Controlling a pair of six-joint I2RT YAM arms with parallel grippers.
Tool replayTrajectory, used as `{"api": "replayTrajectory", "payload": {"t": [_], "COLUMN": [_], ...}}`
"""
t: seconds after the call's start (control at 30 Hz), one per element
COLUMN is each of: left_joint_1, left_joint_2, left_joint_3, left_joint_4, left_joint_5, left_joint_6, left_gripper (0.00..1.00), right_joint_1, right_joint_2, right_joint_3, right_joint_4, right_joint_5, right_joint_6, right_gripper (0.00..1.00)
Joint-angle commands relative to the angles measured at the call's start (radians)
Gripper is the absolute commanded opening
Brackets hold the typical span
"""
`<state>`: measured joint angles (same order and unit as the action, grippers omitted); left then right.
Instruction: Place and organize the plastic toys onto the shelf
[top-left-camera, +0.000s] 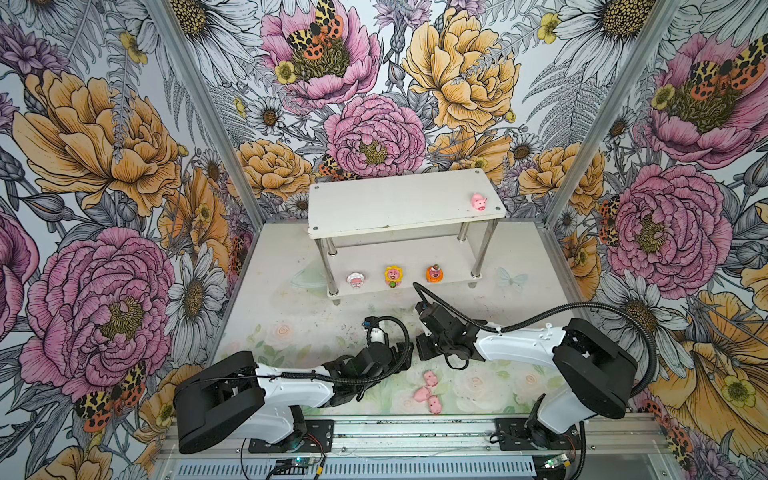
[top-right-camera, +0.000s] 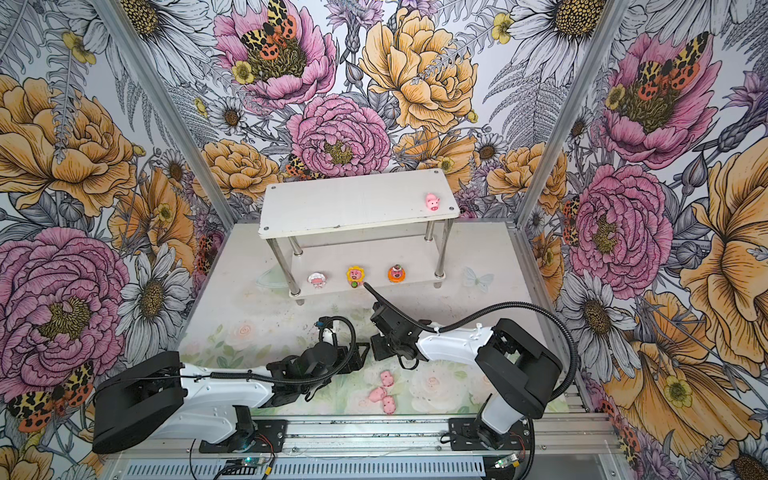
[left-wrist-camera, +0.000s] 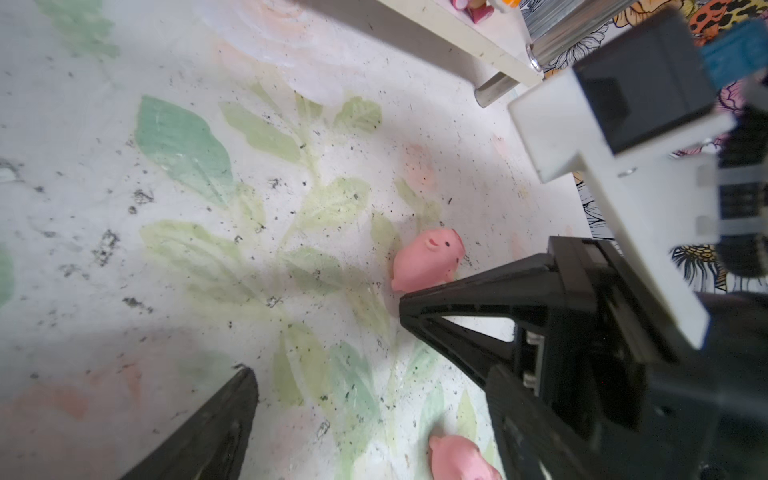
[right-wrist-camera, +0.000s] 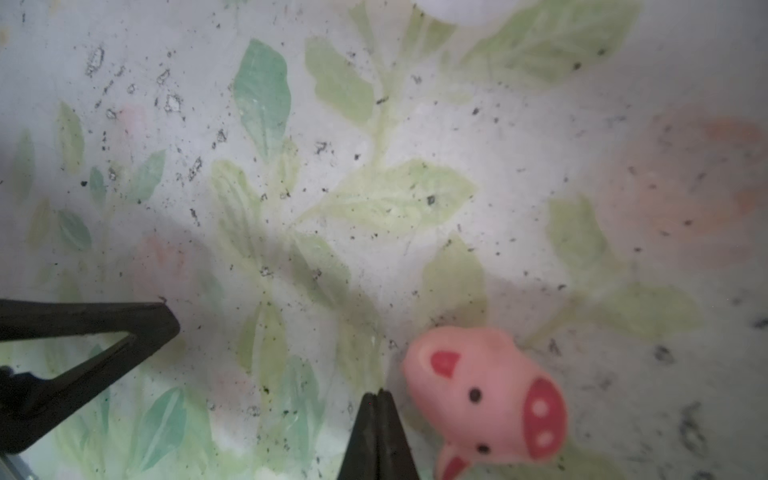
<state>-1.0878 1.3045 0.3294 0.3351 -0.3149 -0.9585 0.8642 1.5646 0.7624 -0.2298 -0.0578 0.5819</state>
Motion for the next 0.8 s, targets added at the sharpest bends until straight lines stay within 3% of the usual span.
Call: {"api": "replayTrajectory", "payload": {"t": [0.0, 0.27, 0.77], "left_joint_1": [0.011, 0.011, 0.012], "left_joint_2": [-0.002, 0.024, 0.08], "left_joint_3": [0.01, 0.023, 0.031], "left_joint_4": [0.019, 0.024, 0.063], "left_joint_5": [0.022, 0.026, 0.052], "left_joint_6": [0.018, 0.018, 0.023], "left_gripper": [0.88, 0.88, 0.88], "right_joint_1": [-0.008, -0.065, -0.144], "right_joint_2": [-0.064, -0.114, -0.022], "right_joint_3": [0.032, 0.056, 0.096], "right_joint_4": [-0.044, -0.066, -0.064], "right_joint_5": [0.052, 0.071, 0.076], "right_joint_6": [-0.024, -0.054, -0.082], "right_gripper": [0.0, 0.0, 0.0]}}
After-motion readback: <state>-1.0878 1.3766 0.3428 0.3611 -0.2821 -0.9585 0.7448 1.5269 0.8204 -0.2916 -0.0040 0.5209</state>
